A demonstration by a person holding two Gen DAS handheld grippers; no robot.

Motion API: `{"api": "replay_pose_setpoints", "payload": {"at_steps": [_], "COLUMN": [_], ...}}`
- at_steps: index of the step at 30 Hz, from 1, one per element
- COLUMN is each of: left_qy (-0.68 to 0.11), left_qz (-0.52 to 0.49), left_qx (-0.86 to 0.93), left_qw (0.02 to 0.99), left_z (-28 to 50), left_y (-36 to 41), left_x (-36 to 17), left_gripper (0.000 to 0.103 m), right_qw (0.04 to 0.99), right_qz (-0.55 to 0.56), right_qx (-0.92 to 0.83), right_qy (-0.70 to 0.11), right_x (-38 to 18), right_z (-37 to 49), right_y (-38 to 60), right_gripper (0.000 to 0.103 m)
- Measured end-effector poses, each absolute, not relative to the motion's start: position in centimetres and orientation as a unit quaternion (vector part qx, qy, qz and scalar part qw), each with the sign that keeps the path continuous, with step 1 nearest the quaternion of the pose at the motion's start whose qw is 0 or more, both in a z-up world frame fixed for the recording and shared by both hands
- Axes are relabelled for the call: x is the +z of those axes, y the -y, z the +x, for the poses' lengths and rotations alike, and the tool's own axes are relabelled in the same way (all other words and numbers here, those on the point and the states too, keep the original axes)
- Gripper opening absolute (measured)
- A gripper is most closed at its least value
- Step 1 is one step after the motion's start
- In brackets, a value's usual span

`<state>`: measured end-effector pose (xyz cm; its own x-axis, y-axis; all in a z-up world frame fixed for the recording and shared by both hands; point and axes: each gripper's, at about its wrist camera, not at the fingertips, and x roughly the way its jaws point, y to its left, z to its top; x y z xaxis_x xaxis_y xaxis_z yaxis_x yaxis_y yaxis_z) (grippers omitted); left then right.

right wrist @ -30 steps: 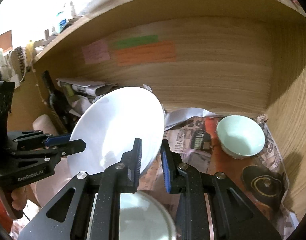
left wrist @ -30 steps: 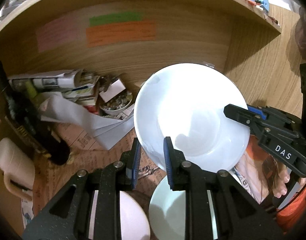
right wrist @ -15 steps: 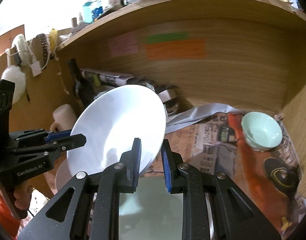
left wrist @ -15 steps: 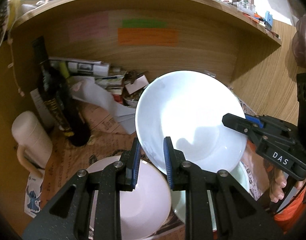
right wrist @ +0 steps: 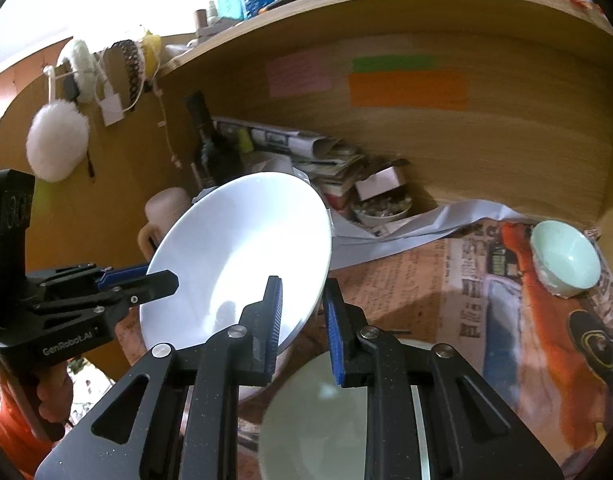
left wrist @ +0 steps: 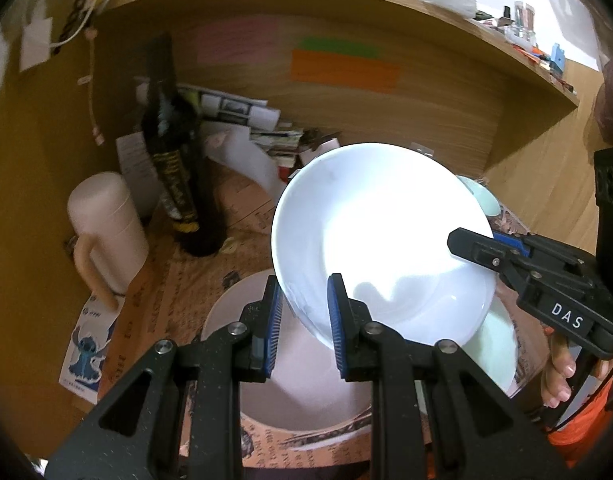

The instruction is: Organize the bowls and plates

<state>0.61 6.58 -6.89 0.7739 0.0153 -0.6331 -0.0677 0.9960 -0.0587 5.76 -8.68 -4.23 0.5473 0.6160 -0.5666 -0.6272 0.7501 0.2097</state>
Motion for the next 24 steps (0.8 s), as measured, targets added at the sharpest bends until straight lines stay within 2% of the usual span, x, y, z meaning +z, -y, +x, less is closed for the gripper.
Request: {"api": "replay_pose_setpoints", "payload": {"at_steps": [24], "left_qy": [-0.383], "left_qz": [-0.069], "left_qx": [0.064], "left_qw": [0.919], "left_z": [-0.3], "left_y": [-10.6], "left_x": [-11.6], "left_gripper": [0.022], "right_qw": [0.837], "right_qz": [-0.031], "right_qx": [0.370], "right_qy": [-0.402], "right_x": [-10.0], "right_z": [6.3], "right_y": [4.2], "right_gripper": [0.019]}}
